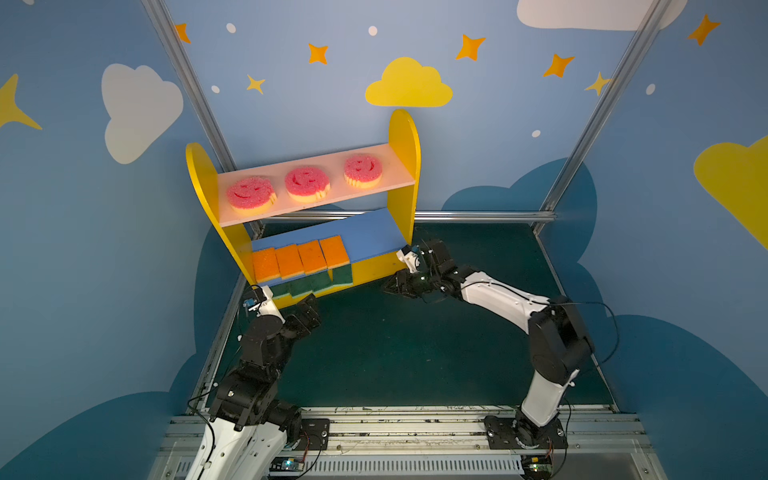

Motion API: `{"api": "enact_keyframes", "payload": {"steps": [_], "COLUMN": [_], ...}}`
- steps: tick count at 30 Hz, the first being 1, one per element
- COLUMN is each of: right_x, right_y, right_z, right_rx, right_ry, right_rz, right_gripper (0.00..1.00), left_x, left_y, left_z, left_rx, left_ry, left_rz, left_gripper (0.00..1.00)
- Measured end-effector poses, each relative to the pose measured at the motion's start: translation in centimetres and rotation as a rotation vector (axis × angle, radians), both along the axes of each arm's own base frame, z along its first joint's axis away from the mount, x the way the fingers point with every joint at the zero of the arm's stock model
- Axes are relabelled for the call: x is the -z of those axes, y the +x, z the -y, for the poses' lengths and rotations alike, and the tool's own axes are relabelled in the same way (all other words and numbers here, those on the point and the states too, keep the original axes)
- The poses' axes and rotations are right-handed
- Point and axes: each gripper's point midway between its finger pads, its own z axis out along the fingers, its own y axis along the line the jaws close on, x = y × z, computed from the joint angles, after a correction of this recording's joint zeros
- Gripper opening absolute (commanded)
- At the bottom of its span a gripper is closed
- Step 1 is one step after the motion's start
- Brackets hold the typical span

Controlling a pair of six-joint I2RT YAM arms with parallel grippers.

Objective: Place and organize the cleaning sponges onto the shelf

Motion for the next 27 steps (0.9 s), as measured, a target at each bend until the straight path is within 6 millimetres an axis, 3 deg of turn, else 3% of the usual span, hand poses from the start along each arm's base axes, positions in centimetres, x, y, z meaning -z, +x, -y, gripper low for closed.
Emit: {"api": "enact_keyframes", "payload": {"steps": [6,13,15,17,23,27], "right_x": [-1.6,-0.7,-0.3,0.3,3.6,3.3], "right_y": [-2.1,-1.7,-1.7,-1.8,-2.5,-2.1], "right_z": [6.2,15.1,18.2,21.0,29.6,32.6], "right_rx": [0.122,0.367,0.459,0.545,0.796,0.918], "right_ry": [-0.114,-0.329,-0.404,-0.479,-0.763,-0.801], "right_rz": [0.17,0.314,0.377,0.449,0.561,0.631], "right_gripper": [0.52,0.71,0.85,0.89,0.95,0.95], "left_x": [-0.9,-0.3,0.7,2.1,6.8,8.6], "left_y": [-0.3,0.1,0.5,1.0,2.5,3.2], "left_z": [0.2,-0.1,-0.2,-0.3,-0.9,-1.2], "left_rx": [0.058,0.073,0.073,0.072,0.046,0.049], "left_ry": [0.12,0.236,0.268,0.293,0.377,0.451], "left_rz": [0.029,0.013,0.002,-0.027,-0.158,-0.169], "left_gripper": [1.0,1.0,1.0,1.0,1.0,1.0]}}
